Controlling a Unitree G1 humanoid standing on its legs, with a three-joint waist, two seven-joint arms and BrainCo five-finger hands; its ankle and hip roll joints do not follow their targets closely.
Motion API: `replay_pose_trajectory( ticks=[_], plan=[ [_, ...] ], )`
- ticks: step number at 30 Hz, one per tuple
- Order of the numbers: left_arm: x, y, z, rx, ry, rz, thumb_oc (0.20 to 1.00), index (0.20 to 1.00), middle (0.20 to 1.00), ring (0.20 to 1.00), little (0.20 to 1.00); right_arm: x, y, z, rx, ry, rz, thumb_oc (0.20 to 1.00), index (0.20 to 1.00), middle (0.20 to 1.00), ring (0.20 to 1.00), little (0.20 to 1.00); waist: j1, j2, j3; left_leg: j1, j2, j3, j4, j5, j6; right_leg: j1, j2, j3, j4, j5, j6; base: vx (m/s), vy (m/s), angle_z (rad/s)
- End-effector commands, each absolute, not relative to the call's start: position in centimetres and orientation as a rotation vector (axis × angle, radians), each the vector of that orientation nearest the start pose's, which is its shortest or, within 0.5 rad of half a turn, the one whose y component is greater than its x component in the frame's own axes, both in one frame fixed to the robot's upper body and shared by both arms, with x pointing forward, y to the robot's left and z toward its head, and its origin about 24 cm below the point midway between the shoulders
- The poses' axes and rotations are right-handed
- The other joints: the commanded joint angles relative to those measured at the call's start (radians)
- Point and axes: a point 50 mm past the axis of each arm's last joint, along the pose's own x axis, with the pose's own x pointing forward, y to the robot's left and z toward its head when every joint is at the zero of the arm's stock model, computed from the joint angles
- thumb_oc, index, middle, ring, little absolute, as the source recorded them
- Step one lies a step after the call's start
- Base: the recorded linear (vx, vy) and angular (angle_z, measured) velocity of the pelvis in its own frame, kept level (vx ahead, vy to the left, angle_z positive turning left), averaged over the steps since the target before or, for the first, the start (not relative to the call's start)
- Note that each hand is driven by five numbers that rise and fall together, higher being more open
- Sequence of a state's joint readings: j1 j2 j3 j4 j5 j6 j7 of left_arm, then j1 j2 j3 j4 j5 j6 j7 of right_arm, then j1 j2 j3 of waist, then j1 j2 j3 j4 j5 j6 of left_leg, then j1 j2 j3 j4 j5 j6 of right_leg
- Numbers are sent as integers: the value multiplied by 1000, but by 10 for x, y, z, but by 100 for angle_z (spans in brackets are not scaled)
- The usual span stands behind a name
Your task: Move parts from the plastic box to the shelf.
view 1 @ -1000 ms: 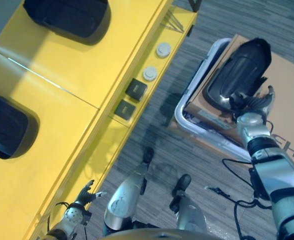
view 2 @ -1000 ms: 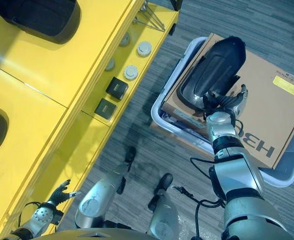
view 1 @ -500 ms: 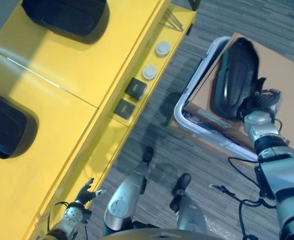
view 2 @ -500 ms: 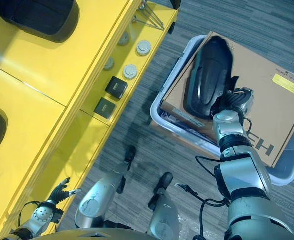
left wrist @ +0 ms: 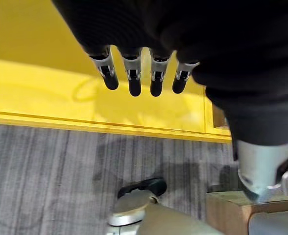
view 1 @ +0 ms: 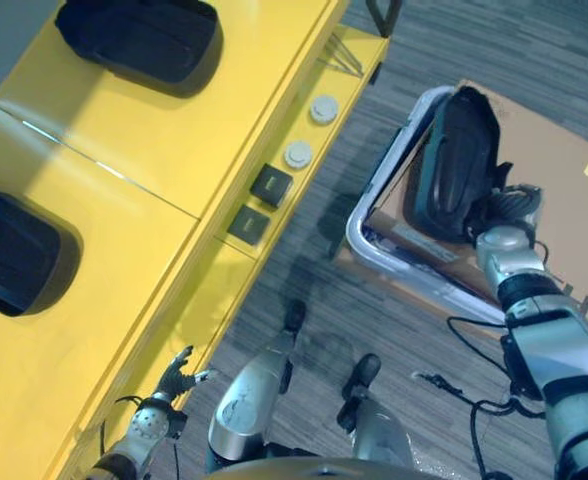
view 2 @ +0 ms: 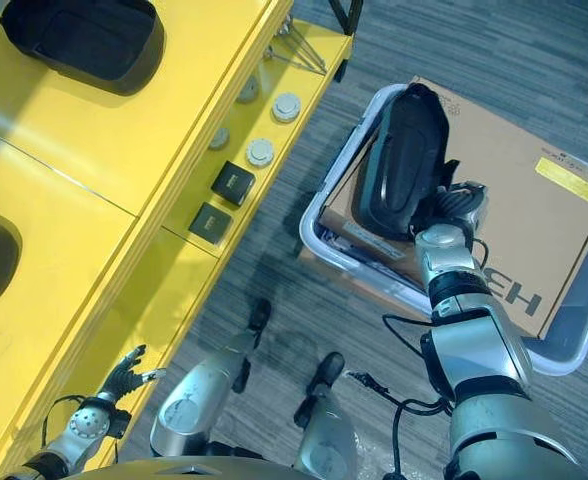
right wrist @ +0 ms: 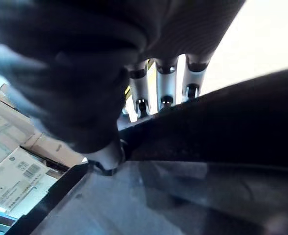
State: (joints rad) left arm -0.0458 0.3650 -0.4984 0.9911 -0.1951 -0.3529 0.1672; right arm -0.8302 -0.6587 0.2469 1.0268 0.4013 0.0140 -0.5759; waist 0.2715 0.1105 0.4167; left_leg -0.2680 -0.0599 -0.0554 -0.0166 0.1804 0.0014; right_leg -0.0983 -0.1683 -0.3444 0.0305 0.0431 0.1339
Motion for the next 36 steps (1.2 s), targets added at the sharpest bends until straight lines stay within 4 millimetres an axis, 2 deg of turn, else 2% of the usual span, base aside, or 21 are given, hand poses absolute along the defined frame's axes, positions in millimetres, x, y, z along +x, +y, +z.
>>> replay_pose_trajectory(
  ticks=[1,5,10,16,17,20,24,26,27,31,32,34,35,36],
  plan=[
    [162,221,-118,411,647,-82,1000,1000,1000,1000,1000,352,-321,138,-234,-62,-790,200,200,200,200,200,12,-34,-85,31,53,18,62,-178,-27,-65,-57,3,34,-30,30,47,-66,2],
    [163,213,-117,418,634,-121,1000,1000,1000,1000,1000,343,-309,132,-122,-152,-780,200,200,200,200,200,-9,-54,-126,92,69,37,40,-185,-31,-1,-35,8,-3,-31,26,38,-68,-2],
    [168,201,-114,404,616,-167,1000,1000,1000,1000,1000,330,-286,142,-53,-259,-741,200,200,200,200,200,-50,-88,-191,167,93,74,18,-189,-36,68,-14,19,-44,-24,20,32,-65,-11],
    [182,189,-106,365,573,-188,1000,1000,1000,1000,1000,321,-276,153,-14,-329,-725,200,200,200,200,200,-83,-107,-248,228,108,113,-8,-190,-41,117,-1,40,-79,-16,20,23,-56,-26],
    [196,185,-95,332,508,-173,1000,1000,1000,1000,1000,317,-273,156,0,-347,-708,200,200,200,200,200,-98,-115,-268,258,113,130,-19,-194,-41,139,3,50,-88,-16,21,13,-71,-22],
    [222,179,-73,256,402,-169,1000,1000,1000,1000,1000,313,-269,155,-7,-354,-684,200,200,200,200,200,-115,-121,-285,283,117,145,-29,-196,-41,159,5,60,-100,-14,24,7,-47,-17],
    [264,167,-22,174,220,-205,1000,1000,1000,1000,1000,309,-269,144,-49,-321,-631,200,200,200,200,200,-134,-118,-310,311,121,156,-46,-192,-40,175,11,75,-111,-9,27,7,-13,-15],
    [274,161,-7,148,163,-226,1000,1000,1000,1000,1000,309,-266,140,-61,-308,-608,200,200,200,200,200,-138,-117,-316,318,122,158,-51,-190,-40,178,12,78,-113,-7,27,-3,-5,-10],
    [299,140,34,100,51,-235,1000,1000,1000,1000,1000,313,-255,129,-81,-276,-545,200,200,200,200,200,-150,-114,-329,327,122,162,-59,-184,-39,181,13,86,-118,-3,30,-8,-1,-18],
    [318,123,71,-5,-61,-216,1000,1000,1000,1000,1000,320,-236,121,-96,-244,-455,200,200,200,200,200,-163,-112,-342,333,120,164,-66,-179,-38,180,13,93,-118,0,35,-7,2,-6],
    [326,117,85,-46,-93,-194,1000,1000,1000,1000,1000,324,-222,117,-102,-230,-402,200,200,200,200,200,-169,-110,-350,335,119,166,-68,-176,-37,179,12,95,-118,0,38,0,0,0],
    [330,112,92,-73,-99,-188,1000,1000,1000,1000,1000,326,-212,115,-105,-222,-365,200,200,200,200,200,-174,-109,-355,336,119,168,-69,-174,-37,178,12,98,-118,1,39,0,0,0],
    [338,103,99,-95,-89,-208,1000,1000,1000,1000,1000,332,-194,114,-111,-208,-309,200,200,200,200,200,-178,-108,-363,337,118,170,-70,-173,-37,176,13,101,-118,1,40,0,0,0],
    [338,102,99,-100,-85,-213,1000,1000,1000,1000,1000,333,-192,114,-111,-208,-302,200,200,200,200,200,-179,-108,-364,337,118,170,-70,-173,-37,176,13,101,-118,1,40,0,0,0]
  ],
)
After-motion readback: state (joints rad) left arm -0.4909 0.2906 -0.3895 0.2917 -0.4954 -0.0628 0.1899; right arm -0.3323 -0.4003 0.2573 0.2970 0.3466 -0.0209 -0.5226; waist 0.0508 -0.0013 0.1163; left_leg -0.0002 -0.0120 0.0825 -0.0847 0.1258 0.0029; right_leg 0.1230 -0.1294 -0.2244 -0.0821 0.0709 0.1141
